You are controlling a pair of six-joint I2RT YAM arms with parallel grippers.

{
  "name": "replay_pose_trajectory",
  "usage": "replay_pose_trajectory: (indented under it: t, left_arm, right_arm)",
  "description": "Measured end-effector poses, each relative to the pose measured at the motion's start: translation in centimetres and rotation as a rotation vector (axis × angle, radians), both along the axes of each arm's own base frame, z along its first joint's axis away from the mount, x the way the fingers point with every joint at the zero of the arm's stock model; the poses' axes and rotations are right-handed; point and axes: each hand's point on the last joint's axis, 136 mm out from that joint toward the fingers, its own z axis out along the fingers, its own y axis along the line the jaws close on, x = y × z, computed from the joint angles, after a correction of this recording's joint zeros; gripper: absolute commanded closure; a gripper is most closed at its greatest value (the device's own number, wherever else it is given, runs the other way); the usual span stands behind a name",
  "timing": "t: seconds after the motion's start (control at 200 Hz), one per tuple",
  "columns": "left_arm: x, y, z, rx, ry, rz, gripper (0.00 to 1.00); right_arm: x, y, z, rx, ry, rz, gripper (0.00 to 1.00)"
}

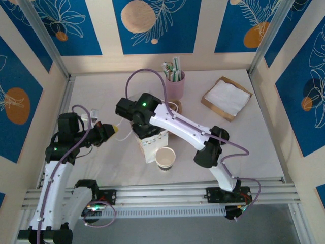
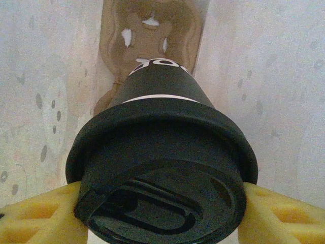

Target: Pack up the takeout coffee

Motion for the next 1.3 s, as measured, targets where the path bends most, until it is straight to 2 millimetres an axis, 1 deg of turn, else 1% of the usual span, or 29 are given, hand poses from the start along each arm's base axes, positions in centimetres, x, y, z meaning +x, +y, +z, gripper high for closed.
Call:
replay_pose_trajectory:
  t: [0.31,0.485,0.88,1.155,1.246,1.301]
  left_arm:
    - [0.0,0.0,0.0,0.0,0.0,0.0,1.0]
    - [0.0,0.0,0.0,0.0,0.0,0.0,1.0]
    - [0.0,0.0,0.0,0.0,0.0,0.0,1.0]
    - [0.0,0.0,0.0,-0.001,-0.003,0.0,1.0]
    - [0.0,0.0,0.0,0.0,-0.003,0.0,0.96]
    - [0.0,0.0,0.1,-0.001,-0.003,0.0,0.9]
  right_arm:
    - [-0.6,-0.2,0.9,0.077,0.077,-0.02,0.4]
    - [-0.9,-0.8,-0.3,0.061,0.137,-0.035,0.4]
    - [-1.3,-0.6,-0.6,0.093,0.206,-0.032,0.4]
    - [-1.6,-0.7,-1.8,0.067,0.246,-0.029,0.4]
    - [-1.5,-0.6,-2.3,0.056,0.254,-0.03,0.4]
    - [-1.5,-0.6,-2.6,0.05,0.257,-0.028,0.4]
